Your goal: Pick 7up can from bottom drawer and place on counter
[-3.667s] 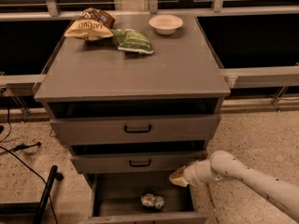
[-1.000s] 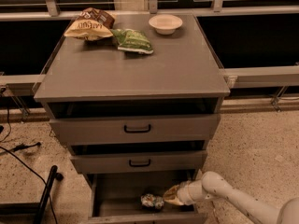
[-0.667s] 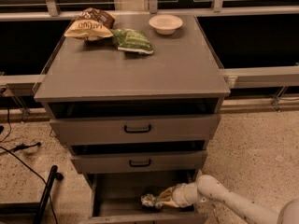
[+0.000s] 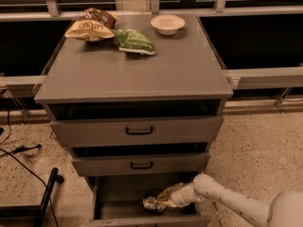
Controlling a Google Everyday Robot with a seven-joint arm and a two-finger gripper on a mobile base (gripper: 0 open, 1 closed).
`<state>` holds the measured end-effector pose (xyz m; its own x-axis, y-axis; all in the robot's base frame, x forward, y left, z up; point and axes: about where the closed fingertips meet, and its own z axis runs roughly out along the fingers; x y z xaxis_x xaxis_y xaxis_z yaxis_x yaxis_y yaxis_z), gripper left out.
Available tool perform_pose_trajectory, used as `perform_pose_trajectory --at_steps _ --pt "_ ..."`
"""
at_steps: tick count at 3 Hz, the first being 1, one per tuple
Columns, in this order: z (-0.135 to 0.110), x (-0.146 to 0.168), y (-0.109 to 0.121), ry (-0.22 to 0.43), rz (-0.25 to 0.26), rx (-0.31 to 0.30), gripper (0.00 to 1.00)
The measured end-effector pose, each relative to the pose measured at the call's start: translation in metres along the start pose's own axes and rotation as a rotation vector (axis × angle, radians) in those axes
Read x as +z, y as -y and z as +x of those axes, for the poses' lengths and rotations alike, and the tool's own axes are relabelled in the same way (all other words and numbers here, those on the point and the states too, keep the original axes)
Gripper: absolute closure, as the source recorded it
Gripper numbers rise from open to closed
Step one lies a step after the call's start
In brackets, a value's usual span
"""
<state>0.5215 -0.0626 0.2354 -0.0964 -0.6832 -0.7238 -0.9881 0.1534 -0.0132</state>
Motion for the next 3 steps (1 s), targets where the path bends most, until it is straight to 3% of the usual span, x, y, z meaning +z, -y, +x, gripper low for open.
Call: perform_pose_trajectory --at_steps 1,3 --pt "-0.0003 0.0086 0.003 -0.012 -0.021 0.02 0.45" --pt "0.002 0.0125 0.0032 -0.017 -0.032 0.03 0.0"
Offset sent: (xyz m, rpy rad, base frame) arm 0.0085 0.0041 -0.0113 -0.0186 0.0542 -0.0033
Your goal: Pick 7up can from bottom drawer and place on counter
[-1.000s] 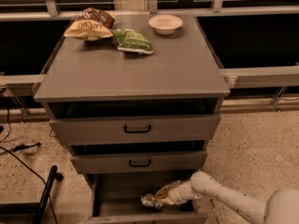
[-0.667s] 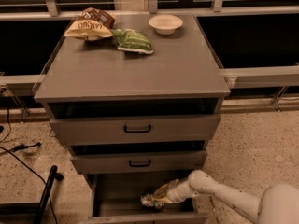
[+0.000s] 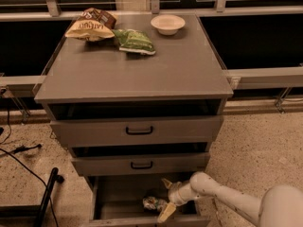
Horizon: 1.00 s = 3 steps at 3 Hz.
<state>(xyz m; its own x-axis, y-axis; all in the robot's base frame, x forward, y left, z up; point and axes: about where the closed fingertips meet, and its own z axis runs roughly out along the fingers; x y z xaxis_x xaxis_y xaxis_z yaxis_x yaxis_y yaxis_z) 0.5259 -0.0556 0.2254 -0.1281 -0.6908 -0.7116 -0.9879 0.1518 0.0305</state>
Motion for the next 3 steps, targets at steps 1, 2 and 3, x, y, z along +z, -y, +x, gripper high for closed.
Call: perform_pose_trajectory --at_steps 1,2,3 --pt "-0.0008 0.0009 -0.0006 0.0 0.001 0.004 0.0" --pt "-0.0013 0.0009 -0.0005 -0.001 0.001 0.005 0.14" --pt "-0.0016 0.001 -0.0003 -0.002 0.002 0.006 0.3"
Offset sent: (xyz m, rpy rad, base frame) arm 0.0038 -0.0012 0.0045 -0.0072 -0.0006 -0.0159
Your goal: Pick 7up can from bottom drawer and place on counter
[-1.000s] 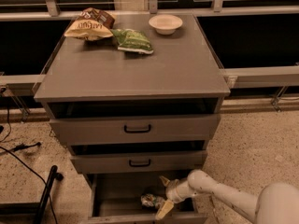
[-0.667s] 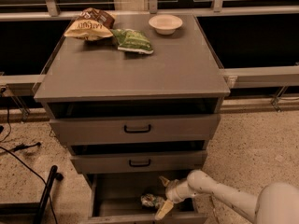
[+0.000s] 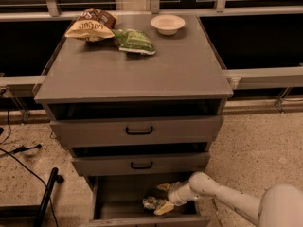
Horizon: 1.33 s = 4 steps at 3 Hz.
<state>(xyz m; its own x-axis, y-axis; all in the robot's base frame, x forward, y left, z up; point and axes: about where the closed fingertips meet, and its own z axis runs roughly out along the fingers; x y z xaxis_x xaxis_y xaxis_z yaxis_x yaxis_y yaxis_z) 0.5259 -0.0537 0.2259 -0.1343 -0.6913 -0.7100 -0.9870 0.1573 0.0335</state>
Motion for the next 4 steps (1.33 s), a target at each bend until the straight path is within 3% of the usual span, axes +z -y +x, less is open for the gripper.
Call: perform_pose_trajectory --at_steps 1,2,4 --pt "0.0 0.001 0.0 -0.001 0.0 0.001 0.24" --pt "0.002 0.006 0.001 -0.002 -0.001 0.001 0.25" --pt "0.015 0.028 0.008 -0.013 -0.006 0.018 0.37"
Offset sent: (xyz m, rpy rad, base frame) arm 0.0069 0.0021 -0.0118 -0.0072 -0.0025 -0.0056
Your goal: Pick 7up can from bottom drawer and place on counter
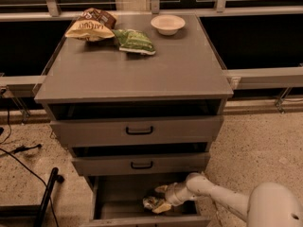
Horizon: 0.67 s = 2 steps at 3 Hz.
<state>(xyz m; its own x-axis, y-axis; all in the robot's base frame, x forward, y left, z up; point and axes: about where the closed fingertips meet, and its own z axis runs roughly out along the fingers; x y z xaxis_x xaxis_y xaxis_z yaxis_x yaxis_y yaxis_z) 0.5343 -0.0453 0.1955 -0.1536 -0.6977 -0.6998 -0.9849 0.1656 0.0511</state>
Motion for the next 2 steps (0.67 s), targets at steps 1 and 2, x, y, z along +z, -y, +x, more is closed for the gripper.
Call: perform_pose_trajectory --at_steps 1,2 --pt "0.0036 0.0066 0.0009 0.0 0.003 -0.002 0.39" --pt "0.0077 0.0131 0.0028 -0.003 0.017 0.0 0.4"
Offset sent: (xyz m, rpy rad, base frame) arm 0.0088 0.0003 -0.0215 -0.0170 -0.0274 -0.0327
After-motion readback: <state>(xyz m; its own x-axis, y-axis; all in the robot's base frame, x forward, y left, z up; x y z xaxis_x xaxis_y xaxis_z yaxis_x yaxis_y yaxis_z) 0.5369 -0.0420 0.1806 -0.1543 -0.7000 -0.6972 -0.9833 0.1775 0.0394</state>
